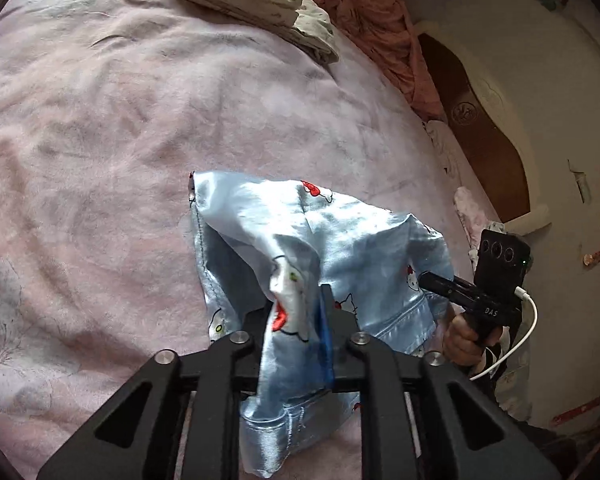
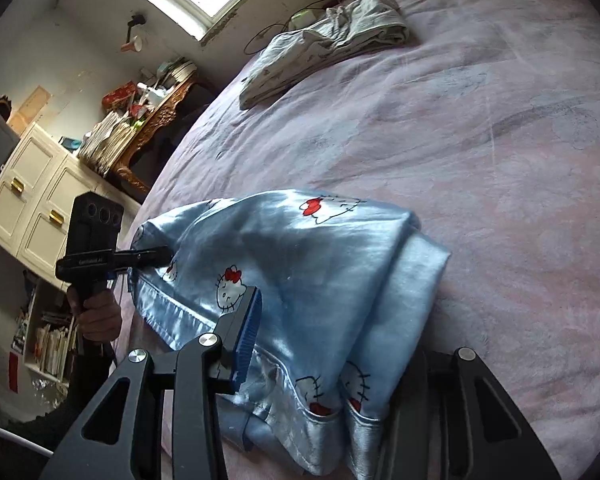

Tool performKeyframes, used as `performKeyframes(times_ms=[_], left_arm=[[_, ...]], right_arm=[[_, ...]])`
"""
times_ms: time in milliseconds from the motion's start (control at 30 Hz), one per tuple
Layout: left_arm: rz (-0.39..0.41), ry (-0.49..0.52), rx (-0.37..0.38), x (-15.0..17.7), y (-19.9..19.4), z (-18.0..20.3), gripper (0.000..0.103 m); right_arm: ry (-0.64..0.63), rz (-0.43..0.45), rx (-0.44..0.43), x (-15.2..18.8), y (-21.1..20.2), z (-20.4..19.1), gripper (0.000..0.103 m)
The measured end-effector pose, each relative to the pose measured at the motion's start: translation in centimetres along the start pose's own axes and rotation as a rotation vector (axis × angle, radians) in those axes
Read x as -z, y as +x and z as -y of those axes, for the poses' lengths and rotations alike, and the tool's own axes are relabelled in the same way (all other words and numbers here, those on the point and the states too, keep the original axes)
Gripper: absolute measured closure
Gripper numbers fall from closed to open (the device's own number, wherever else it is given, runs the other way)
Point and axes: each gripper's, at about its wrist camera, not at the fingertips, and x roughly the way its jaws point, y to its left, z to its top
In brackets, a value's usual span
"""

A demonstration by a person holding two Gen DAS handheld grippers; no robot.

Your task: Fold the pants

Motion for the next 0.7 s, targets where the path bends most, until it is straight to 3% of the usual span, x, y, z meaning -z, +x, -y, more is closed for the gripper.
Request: performKeyframes(times_ms=[33, 67, 100, 133, 200, 233, 267, 300, 533, 700], left_arm=[[-0.010, -0.018, 0.024, -0.2, 0.3, -0.2, 0.056], [-0.011, -0.037, 0.050, -0.3, 0.6, -0.6, 0.056], [-0.004, -0.047, 0.053, -0.4, 0.8, -0.8, 0.063], [0.005, -0.045, 0.040, -0.5, 1.0, -0.8, 0.082], [0.001, -0.024, 0.031, -0.3, 1.7, -0.6, 0.098], [0.001, -0.020, 0.030, -0.1, 1.9, -0.4, 0.099], [0.008, -0.008, 0.013, 0.1, 1.9, -0.1, 0.099], [0.017, 0.004, -0.006, 0.2, 1.8, 0.3, 0.099], [0.154, 0.105, -0.146, -0.3, -1.5, 3.8, 0.100], [0.234, 0.226, -0.339, -0.8, -2.3, 7.2, 0.100]], right_arm=[[0.011, 0.000, -0.009, -0.1, 0.1, 0.2, 0.060], [0.038, -0.005, -0.033, -0.3, 0.3, 0.6, 0.060], [0.069, -0.010, -0.068, -0.4, 0.5, 1.0, 0.060], [0.099, -0.020, -0.108, -0.6, 0.7, 1.4, 0.060], [0.122, -0.036, -0.143, -0.8, 1.3, 1.6, 0.060], [0.119, -0.030, -0.136, -0.7, 1.3, 1.3, 0.064], [0.113, -0.021, -0.129, -0.5, 1.5, 1.0, 0.076], [0.108, -0.022, -0.131, -0.3, 1.8, 0.7, 0.097], [-0.023, 0.108, 0.021, -1.4, -0.4, -3.1, 0.099], [-0.123, 0.173, 0.103, -3.5, -1.6, -6.6, 0.099]])
